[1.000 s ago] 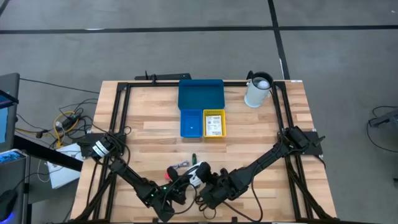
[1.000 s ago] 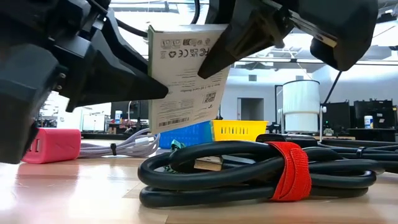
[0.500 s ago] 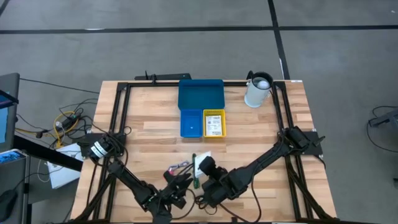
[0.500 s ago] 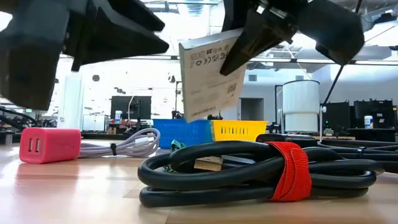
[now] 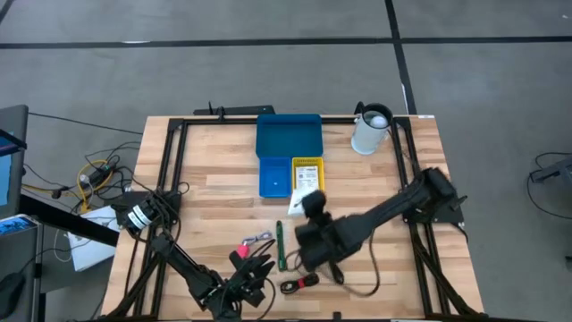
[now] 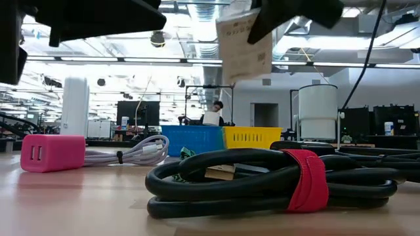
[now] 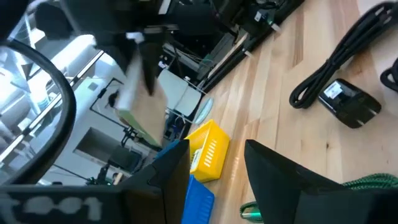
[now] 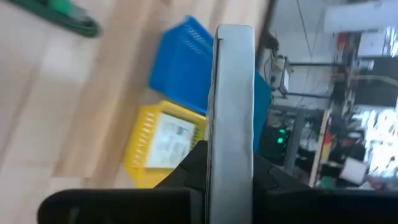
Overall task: Pick and place items into bin
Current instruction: Put the white card reader box into the yellow bin
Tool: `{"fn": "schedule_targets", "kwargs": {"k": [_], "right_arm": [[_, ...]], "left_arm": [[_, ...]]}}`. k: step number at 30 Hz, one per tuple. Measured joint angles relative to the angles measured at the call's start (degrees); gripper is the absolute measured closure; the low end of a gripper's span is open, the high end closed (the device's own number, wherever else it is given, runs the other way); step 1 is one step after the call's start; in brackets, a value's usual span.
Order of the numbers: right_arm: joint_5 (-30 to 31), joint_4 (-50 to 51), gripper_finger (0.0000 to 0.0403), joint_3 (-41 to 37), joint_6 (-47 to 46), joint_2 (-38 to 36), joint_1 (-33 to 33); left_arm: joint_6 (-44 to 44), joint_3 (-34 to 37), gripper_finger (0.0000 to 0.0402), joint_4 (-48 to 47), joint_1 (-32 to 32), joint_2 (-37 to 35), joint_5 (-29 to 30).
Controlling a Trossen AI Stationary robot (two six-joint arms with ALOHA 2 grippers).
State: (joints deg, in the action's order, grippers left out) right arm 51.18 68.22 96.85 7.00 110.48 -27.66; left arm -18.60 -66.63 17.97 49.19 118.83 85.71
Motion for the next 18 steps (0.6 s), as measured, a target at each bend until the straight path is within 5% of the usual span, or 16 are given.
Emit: {"fn": "schedule_targets", "kwargs": {"k": [18], "right_arm": [[-6.77,-37.51,0.0369,-36.39,14.4,-28.35,10.64]], "left_arm": [[2.82,0.0,0.026,3.9,0.02,0.0,-1.37]]}}
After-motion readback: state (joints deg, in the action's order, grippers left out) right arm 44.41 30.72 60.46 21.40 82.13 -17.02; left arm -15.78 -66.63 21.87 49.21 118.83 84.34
